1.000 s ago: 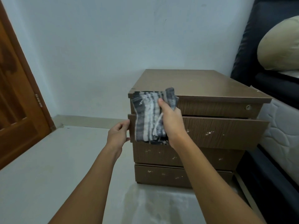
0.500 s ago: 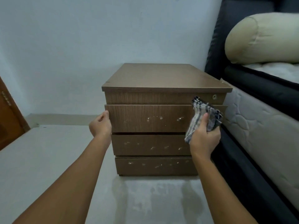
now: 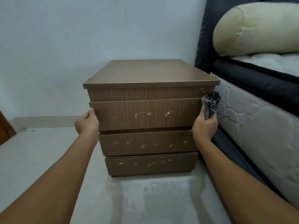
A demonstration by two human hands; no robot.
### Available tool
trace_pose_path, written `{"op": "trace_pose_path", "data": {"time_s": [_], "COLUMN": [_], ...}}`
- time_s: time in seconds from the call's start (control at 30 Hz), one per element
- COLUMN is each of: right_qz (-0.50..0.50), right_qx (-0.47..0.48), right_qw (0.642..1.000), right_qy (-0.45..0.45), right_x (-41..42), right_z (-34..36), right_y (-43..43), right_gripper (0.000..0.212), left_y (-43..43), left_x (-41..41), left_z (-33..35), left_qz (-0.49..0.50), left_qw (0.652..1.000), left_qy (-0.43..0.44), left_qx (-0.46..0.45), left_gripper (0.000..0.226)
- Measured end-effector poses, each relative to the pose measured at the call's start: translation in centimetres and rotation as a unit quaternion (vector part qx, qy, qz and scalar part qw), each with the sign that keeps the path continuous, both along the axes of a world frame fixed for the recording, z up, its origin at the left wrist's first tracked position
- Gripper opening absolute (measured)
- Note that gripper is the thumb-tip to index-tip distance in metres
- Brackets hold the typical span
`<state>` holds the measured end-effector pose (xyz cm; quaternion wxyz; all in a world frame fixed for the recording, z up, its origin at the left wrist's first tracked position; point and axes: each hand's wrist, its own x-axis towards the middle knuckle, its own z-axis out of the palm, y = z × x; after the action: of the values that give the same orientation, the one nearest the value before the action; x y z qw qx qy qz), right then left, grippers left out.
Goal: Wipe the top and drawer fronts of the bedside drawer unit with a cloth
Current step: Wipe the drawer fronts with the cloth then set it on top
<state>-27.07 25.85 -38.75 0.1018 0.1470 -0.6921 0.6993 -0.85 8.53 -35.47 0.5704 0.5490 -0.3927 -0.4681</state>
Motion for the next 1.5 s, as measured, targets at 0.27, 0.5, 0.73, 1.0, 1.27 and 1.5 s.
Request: {"op": "trace_pose_path", "data": {"time_s": [0.27,0.5,0.73,1.0,1.27,1.5], "right_qz": [0.031,0.051,0.12,0.265,0.357,0.449], "right_qx": [0.042,0.013,0.043,0.076,0.105,0.1], "right_qw": [0.992,0.99,0.98,0.947,0.907,0.87], "right_qy": [0.118,0.132,0.153,0.163,0.197,0.177], "right_x": [-0.1,2.3,8.1,15.8,21.3,24.5], "right_z": [-1.5,-2.0,-2.5,-2.2,-2.4,-2.6], "right_y": [-3.7,-6.5,-9.0,-11.3,-13.6,-15.2], "right_gripper": [0.069,0.073,0.08,0.081,0.083,0.079], "left_y": [0.4,-1.1,-1.7,-2.0,-3.0,-4.2], "left_x": [-1.5,-0.3,1.5,3.2,5.1,5.9], "left_z": [-1.7,-2.6,-2.0,-1.8,-1.9,-2.6], "left_qz": [0.031,0.002,-0.065,-0.131,-0.223,-0.252], "left_qw": [0.998,0.999,0.998,0.988,0.973,0.968], "left_qy": [0.055,0.025,-0.024,-0.082,-0.06,0.003], "left_qx": [-0.023,-0.043,-0.011,-0.015,0.003,0.017], "left_gripper": [0.033,0.036,0.036,0.037,0.058,0.066]}}
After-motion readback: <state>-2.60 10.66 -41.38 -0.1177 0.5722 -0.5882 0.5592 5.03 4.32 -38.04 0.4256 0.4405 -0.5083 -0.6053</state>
